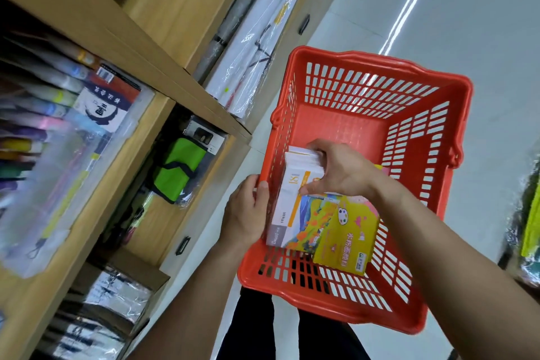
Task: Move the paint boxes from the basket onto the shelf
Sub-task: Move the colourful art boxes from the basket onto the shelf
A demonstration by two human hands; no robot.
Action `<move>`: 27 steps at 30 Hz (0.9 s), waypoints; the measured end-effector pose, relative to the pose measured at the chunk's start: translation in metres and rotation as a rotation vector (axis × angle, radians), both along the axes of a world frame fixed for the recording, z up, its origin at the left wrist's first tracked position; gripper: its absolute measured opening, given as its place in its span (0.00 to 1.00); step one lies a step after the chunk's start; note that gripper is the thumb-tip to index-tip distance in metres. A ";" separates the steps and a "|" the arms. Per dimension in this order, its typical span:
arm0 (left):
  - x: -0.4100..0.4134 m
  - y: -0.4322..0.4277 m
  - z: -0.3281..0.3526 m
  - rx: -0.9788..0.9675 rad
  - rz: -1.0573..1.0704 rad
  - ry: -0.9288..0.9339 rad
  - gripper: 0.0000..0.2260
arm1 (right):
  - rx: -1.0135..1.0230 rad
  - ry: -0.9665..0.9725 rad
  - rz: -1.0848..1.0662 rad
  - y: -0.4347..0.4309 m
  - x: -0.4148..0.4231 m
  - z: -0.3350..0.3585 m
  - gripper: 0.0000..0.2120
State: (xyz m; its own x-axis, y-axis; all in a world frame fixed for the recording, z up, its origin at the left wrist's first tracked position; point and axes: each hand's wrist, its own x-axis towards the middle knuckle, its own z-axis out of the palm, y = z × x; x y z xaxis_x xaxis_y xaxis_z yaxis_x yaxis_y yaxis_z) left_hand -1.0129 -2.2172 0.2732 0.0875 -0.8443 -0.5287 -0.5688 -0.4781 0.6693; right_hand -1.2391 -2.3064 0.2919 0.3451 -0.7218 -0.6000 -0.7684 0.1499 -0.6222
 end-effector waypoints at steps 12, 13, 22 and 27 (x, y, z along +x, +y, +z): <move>-0.038 0.020 0.147 -0.080 -0.198 0.202 0.40 | -0.123 -0.263 -0.204 0.025 -0.055 0.193 0.43; -0.040 0.019 0.160 -0.093 -0.184 0.231 0.38 | -0.126 -0.287 -0.209 0.026 -0.058 0.206 0.41; -0.018 0.026 0.275 -0.258 0.104 0.323 0.33 | -0.279 -0.573 -0.626 0.074 -0.029 0.264 0.45; 0.023 0.045 0.334 -0.380 0.346 0.397 0.24 | -0.176 -0.817 -0.436 0.133 0.068 0.277 0.37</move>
State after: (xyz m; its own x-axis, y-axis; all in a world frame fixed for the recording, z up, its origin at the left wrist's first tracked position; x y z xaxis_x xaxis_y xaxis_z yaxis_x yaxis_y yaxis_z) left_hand -0.9900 -2.1723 0.6076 0.2477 -0.9369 -0.2467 -0.0985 -0.2777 0.9556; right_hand -1.1712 -2.1729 0.5692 0.2890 -0.9435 -0.1619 0.0173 0.1743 -0.9845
